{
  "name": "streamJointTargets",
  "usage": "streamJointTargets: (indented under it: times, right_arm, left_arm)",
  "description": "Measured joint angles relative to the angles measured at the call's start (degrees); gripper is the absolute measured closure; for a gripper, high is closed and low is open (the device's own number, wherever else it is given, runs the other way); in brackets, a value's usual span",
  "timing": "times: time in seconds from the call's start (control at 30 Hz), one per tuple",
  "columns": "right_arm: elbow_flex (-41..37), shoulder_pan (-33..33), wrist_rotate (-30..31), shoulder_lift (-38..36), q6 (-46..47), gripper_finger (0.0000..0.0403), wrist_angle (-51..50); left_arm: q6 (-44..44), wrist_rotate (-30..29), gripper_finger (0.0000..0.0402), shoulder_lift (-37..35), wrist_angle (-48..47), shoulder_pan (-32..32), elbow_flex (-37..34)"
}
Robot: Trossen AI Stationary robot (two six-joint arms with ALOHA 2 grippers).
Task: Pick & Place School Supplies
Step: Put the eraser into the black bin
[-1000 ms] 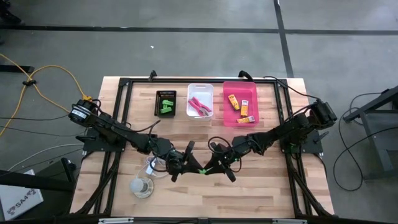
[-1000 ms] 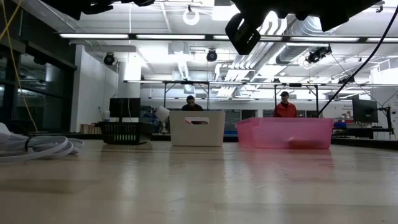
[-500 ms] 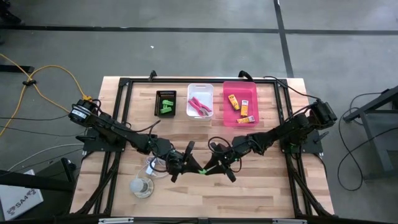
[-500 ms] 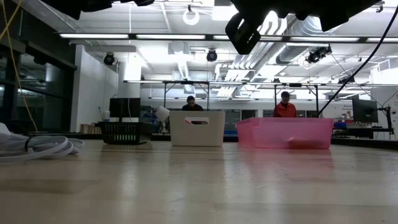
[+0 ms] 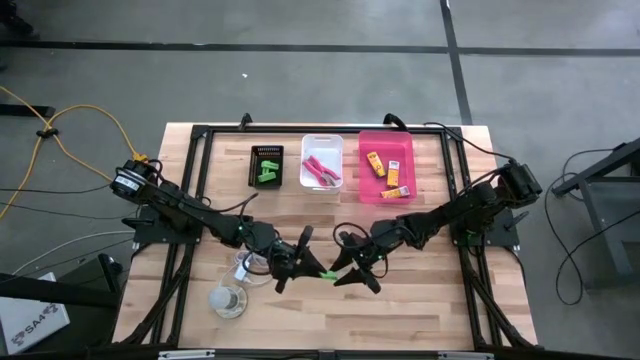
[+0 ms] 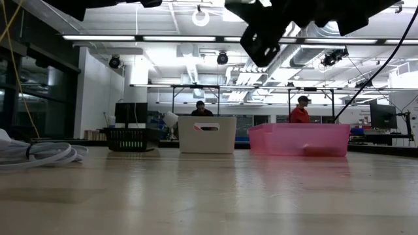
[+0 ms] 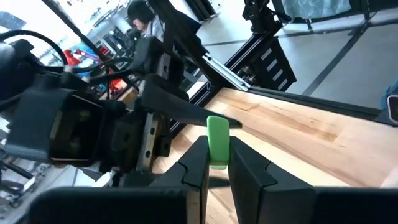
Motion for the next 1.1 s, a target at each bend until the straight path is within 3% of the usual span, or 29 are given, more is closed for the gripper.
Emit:
streamJointTargets:
  times: [0.2, 0.53, 0.9, 1.1]
  right_arm:
    - [0.00, 0.00, -0.08, 0.00, 0.02, 0.0197, -4.66]
    - [0.00, -2.36, -4.38, 0.00, 1.38, 0.0176, -9.03]
    - [0.00, -5.88, -10.12, 0.00, 3.87, 0.0176, -15.20]
    - [0.00, -4.90, -10.06, 0.00, 4.77, 0.0176, -17.30]
  left_arm:
    - [-3.25, -0.55, 0.0362, 0.00, -1.41, -0.79, 0.00]
    - [-6.32, -10.34, 0.0362, 0.00, -6.37, -5.02, 0.02]
    - [-16.99, -31.65, 0.0362, -6.44, -24.87, -6.17, 0.02]
    - [-21.32, -36.70, 0.0362, -12.15, -34.86, -3.84, 0.04]
